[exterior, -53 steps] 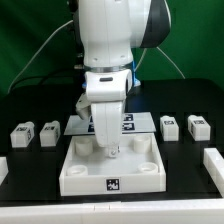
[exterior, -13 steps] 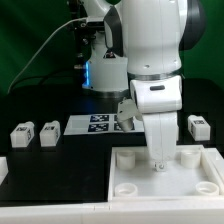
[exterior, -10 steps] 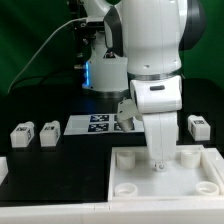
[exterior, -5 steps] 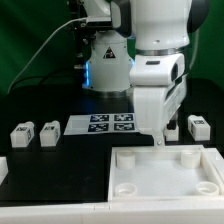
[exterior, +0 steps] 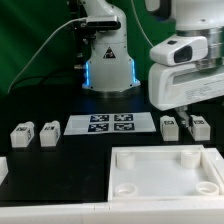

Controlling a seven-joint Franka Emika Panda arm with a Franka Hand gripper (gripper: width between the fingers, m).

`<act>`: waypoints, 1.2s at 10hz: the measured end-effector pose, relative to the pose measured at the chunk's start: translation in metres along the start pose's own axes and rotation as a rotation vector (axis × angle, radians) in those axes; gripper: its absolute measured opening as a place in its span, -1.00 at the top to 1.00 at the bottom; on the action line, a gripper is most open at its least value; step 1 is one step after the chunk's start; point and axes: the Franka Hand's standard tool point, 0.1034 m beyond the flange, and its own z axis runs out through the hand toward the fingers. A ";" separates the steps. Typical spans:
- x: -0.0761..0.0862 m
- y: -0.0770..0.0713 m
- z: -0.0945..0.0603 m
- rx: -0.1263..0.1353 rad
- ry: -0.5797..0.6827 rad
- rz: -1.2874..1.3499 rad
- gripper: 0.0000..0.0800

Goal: Assemble one leg

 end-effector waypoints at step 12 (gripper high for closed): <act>-0.041 -0.009 0.012 0.003 -0.799 0.130 -0.62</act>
Offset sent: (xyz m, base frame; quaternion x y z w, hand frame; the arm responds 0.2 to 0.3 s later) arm 0.0000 0.0000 0.0000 0.0000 0.0000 0.0000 1.0000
